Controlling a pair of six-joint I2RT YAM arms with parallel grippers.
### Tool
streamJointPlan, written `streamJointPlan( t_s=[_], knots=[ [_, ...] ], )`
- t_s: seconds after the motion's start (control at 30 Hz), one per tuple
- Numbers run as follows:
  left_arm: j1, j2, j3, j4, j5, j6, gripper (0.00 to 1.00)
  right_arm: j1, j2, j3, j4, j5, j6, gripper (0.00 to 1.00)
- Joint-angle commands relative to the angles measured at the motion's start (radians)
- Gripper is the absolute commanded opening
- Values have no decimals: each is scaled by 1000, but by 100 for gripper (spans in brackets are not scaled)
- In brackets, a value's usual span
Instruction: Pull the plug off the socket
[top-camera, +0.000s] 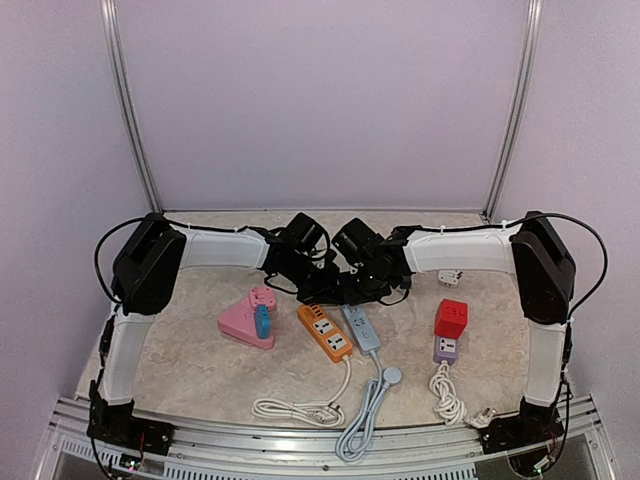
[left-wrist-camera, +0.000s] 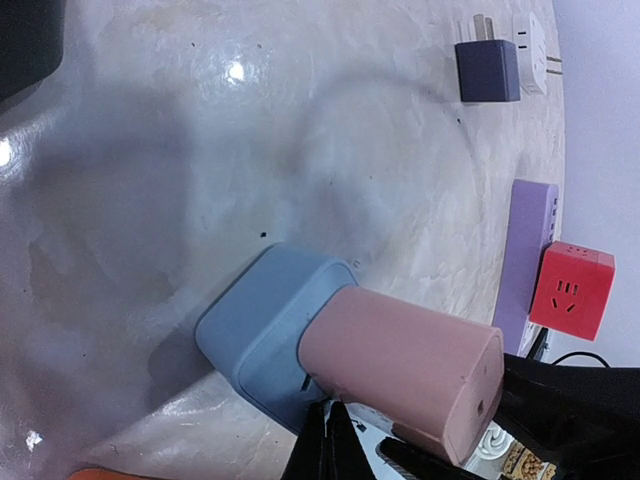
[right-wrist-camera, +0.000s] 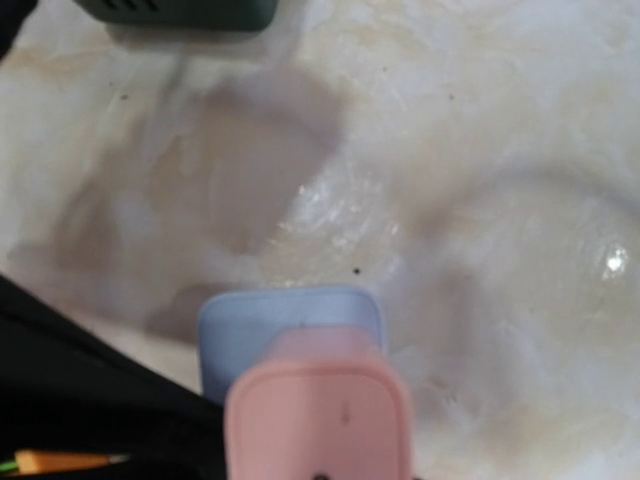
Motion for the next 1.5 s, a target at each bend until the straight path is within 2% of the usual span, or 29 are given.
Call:
streamJointPlan(
  t_s=[0.0,0.47,0.93,1.17,1.47],
  knots=[
    [-12,82,-3,-81,-57,-8,0,13,-47,5,26,4,21,0],
    [-24,134,-1,-135,-78,-36,0,14,-106,11,49,49,13,0],
    [-30,148,15,-154,-90,-46,0,14,-174,-54,59,76,20,0],
    [-36,156,42,-167,-94,-44,0,15,-184,-73,73,57,20,0],
    [-36,72,51,-151,-104,-6,0,15,-189,-162,172,-84,73,0]
  ],
)
